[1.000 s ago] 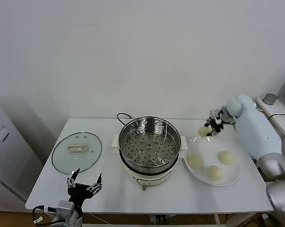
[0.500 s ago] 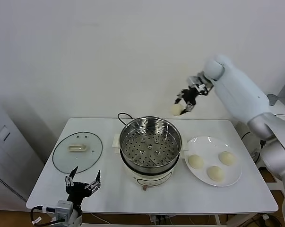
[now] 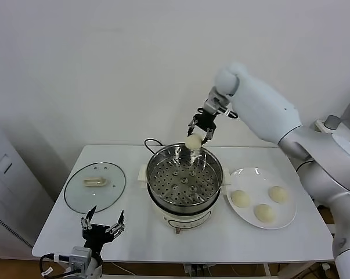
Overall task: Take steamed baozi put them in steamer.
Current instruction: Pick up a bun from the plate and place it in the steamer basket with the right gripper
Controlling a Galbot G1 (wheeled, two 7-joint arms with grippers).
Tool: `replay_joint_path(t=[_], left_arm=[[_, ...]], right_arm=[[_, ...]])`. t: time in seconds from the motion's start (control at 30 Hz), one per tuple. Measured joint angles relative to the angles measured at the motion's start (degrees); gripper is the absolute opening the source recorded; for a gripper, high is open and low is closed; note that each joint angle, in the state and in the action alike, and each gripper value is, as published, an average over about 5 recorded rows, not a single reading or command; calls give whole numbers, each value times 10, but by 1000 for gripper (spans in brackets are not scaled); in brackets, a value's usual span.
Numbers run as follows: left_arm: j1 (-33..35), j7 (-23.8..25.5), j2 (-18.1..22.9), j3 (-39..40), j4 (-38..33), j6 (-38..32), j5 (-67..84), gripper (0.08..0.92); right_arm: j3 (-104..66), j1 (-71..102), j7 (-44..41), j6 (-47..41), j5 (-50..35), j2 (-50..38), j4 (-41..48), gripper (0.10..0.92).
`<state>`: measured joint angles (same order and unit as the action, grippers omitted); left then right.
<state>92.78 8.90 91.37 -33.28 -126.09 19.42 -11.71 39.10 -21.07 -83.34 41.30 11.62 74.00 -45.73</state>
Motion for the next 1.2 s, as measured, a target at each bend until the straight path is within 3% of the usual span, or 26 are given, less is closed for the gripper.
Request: replay_joint_path(t=[0.37,0.83,0.93,1.2], left_arm=[[1,-1,5,0,0,0,-2,823],[0,0,6,-1,-1,1,-2,823],[-1,0,7,-1,0,1,-2,823],[-3,1,8,3,5,3,-4,823]], right_arm=[[-20,52,44,54,104,25,-11,543],[-52,92,99,59,206,44,5,544],[-51,94,108,59,212,43,5,581],[-41,91,105,59,197,33,-9,791]])
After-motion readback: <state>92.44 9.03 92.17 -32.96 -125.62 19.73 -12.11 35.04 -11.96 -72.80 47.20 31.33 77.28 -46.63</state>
